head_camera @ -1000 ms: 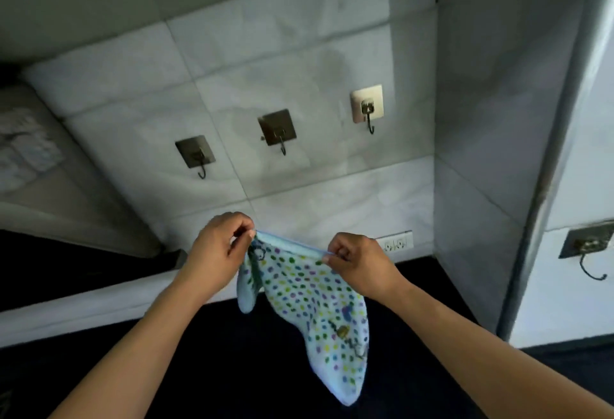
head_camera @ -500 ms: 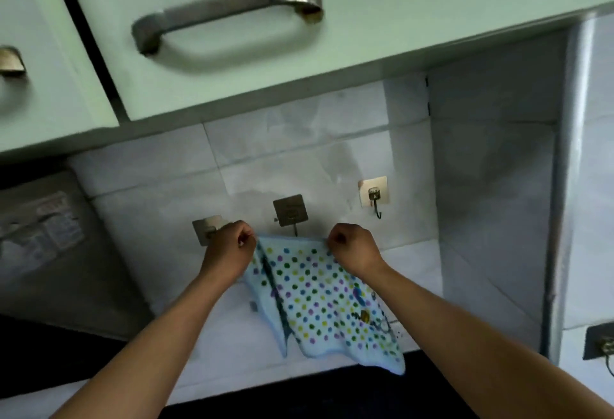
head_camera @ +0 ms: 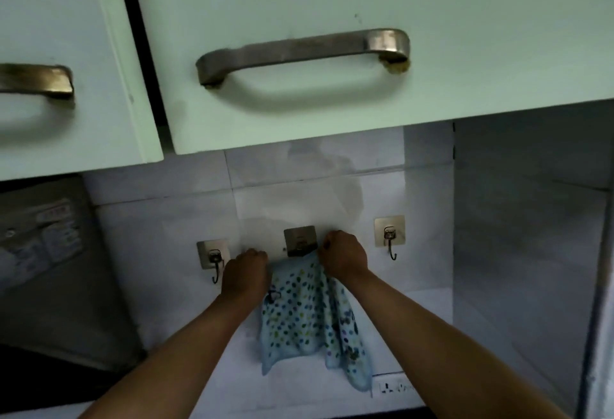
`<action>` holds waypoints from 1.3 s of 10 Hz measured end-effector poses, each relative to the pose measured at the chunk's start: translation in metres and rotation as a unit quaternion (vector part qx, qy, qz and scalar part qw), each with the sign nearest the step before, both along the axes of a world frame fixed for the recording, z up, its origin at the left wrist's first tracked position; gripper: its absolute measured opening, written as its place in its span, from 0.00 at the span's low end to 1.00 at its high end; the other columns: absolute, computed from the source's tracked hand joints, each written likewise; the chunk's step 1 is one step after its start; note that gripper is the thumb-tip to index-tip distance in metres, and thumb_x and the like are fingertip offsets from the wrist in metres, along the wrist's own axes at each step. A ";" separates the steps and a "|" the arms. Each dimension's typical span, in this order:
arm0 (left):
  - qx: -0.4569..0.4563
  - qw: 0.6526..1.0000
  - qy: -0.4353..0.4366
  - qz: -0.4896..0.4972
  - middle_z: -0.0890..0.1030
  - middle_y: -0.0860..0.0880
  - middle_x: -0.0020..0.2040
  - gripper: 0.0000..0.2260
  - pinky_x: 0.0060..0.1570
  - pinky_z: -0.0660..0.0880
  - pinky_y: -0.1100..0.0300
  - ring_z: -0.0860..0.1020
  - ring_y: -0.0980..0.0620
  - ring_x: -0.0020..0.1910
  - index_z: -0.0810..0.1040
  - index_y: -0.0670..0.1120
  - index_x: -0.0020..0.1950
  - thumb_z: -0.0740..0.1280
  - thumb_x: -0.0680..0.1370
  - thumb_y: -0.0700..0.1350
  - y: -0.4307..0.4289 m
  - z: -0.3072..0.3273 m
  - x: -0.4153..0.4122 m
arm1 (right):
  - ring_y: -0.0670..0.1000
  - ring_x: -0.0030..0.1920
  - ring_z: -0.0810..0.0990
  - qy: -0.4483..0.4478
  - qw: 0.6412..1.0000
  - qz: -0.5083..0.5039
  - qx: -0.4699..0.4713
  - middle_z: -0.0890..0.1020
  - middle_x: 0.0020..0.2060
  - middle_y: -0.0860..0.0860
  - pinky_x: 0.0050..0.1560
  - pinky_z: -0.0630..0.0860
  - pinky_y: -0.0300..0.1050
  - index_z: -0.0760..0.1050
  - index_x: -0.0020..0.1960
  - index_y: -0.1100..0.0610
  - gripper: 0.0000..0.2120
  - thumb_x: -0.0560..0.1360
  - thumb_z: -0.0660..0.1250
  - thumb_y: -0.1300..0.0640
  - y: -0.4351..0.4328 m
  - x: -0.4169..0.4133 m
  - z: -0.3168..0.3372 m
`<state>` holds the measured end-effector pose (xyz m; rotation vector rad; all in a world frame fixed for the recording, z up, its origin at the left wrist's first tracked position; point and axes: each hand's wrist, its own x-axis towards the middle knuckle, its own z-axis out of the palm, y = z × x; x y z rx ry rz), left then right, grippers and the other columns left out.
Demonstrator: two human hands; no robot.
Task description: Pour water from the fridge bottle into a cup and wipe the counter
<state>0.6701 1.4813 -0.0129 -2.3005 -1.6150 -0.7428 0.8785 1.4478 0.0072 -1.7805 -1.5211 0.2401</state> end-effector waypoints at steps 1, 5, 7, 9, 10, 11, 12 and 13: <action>-0.107 0.994 -0.006 0.035 0.77 0.49 0.45 0.09 0.40 0.72 0.59 0.80 0.48 0.48 0.71 0.48 0.39 0.61 0.80 0.45 -0.006 -0.024 0.011 | 0.55 0.52 0.83 -0.004 0.998 -0.015 -0.056 0.84 0.52 0.55 0.50 0.80 0.46 0.80 0.54 0.59 0.11 0.77 0.65 0.54 0.005 -0.005 -0.021; -0.207 0.973 -0.100 -0.035 0.83 0.48 0.46 0.10 0.47 0.79 0.55 0.82 0.48 0.46 0.79 0.48 0.45 0.60 0.81 0.46 -0.034 -0.059 0.055 | 0.56 0.54 0.82 0.043 0.999 -0.005 -0.019 0.84 0.53 0.56 0.51 0.76 0.43 0.79 0.54 0.60 0.09 0.79 0.61 0.59 -0.010 -0.031 -0.056; -0.127 0.989 -0.071 -0.008 0.78 0.43 0.56 0.10 0.47 0.74 0.55 0.78 0.44 0.54 0.76 0.44 0.58 0.60 0.81 0.47 -0.047 -0.057 0.051 | 0.56 0.52 0.81 -0.039 0.999 0.026 -0.004 0.81 0.52 0.56 0.44 0.69 0.41 0.75 0.51 0.58 0.05 0.79 0.61 0.58 -0.028 -0.031 -0.063; -0.175 0.980 0.097 0.020 0.76 0.41 0.60 0.15 0.53 0.70 0.54 0.74 0.40 0.60 0.74 0.44 0.63 0.62 0.78 0.47 -0.101 -0.068 0.034 | 0.58 0.56 0.79 -0.265 0.952 0.086 -0.126 0.79 0.57 0.56 0.54 0.74 0.46 0.75 0.61 0.57 0.15 0.75 0.65 0.58 -0.082 -0.037 -0.077; -0.216 0.968 0.126 0.019 0.76 0.43 0.58 0.12 0.48 0.65 0.54 0.74 0.42 0.59 0.74 0.45 0.58 0.62 0.78 0.49 -0.145 -0.092 0.018 | 0.58 0.59 0.76 -0.297 0.937 0.111 -0.145 0.77 0.58 0.57 0.56 0.72 0.49 0.72 0.64 0.57 0.18 0.74 0.65 0.59 -0.130 -0.041 -0.101; -0.259 0.960 0.107 0.024 0.77 0.45 0.55 0.11 0.50 0.69 0.53 0.75 0.43 0.57 0.74 0.46 0.55 0.62 0.78 0.51 -0.197 -0.121 -0.004 | 0.59 0.59 0.74 -0.275 0.935 0.137 -0.177 0.76 0.59 0.57 0.56 0.72 0.51 0.71 0.65 0.56 0.19 0.74 0.64 0.58 -0.179 -0.046 -0.134; -0.290 0.954 0.071 0.034 0.77 0.47 0.55 0.10 0.53 0.73 0.52 0.75 0.45 0.56 0.74 0.48 0.54 0.62 0.78 0.52 -0.250 -0.148 -0.030 | 0.59 0.61 0.74 -0.255 0.932 0.147 -0.211 0.76 0.60 0.56 0.57 0.73 0.52 0.71 0.63 0.56 0.17 0.75 0.63 0.57 -0.227 -0.055 -0.166; -0.326 0.944 0.037 0.043 0.75 0.50 0.52 0.06 0.53 0.73 0.54 0.74 0.48 0.54 0.71 0.51 0.50 0.62 0.79 0.52 -0.300 -0.168 -0.056 | 0.58 0.61 0.74 -0.241 0.926 0.159 -0.242 0.76 0.60 0.56 0.58 0.73 0.51 0.71 0.61 0.56 0.15 0.75 0.62 0.56 -0.275 -0.074 -0.186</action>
